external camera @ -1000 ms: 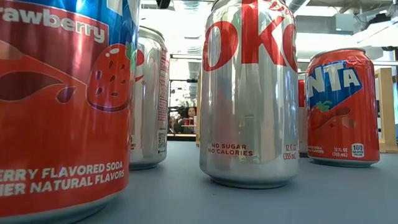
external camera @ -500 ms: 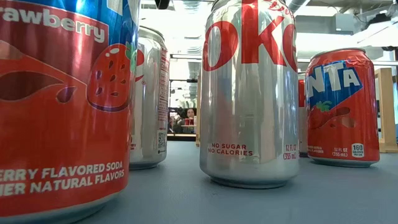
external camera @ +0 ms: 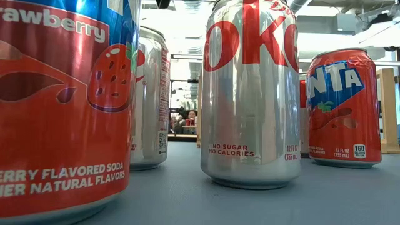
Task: Place canned beverage on shelf
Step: Put the blue soda can aligned with the other blue soda cans on the shelf
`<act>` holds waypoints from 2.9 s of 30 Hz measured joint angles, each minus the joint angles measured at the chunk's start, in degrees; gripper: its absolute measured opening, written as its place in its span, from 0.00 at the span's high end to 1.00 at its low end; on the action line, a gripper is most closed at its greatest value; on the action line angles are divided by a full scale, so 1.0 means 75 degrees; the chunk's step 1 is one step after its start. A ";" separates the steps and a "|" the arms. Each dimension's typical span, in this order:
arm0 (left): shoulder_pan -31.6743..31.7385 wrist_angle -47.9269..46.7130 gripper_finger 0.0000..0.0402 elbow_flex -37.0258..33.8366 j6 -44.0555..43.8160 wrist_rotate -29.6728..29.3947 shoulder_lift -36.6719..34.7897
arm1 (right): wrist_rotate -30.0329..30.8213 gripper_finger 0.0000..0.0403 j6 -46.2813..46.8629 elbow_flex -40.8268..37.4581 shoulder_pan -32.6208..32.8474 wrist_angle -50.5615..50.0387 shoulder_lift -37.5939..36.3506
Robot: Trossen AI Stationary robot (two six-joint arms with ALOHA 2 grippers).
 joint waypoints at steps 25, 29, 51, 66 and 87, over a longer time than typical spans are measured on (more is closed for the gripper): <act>-0.0364 -0.0751 0.06 0.0007 -0.1443 -0.4566 -0.1854 | 0.1117 0.61 -0.0151 0.0005 -0.0228 -0.0053 0.0002; -0.0434 -0.1069 0.06 0.0023 -0.1690 -0.5503 -0.2230 | 0.1157 0.61 -0.0190 -0.0039 -0.0358 -0.0190 0.0068; -0.0475 -0.1789 0.05 -0.0004 -0.2410 -0.6769 -0.2904 | 0.4274 0.62 -0.0623 -0.2447 -0.0819 -0.1123 -0.3550; -0.0490 -0.1791 0.05 -0.0006 -0.2657 -0.6909 -0.2639 | 0.5535 0.61 0.0506 -0.6585 -0.2518 0.1650 -0.5024; -0.0506 -0.1935 0.05 -0.0009 -0.2562 -0.6909 -0.2570 | 0.2511 0.61 0.0073 -0.8262 -0.4225 0.5781 -0.2915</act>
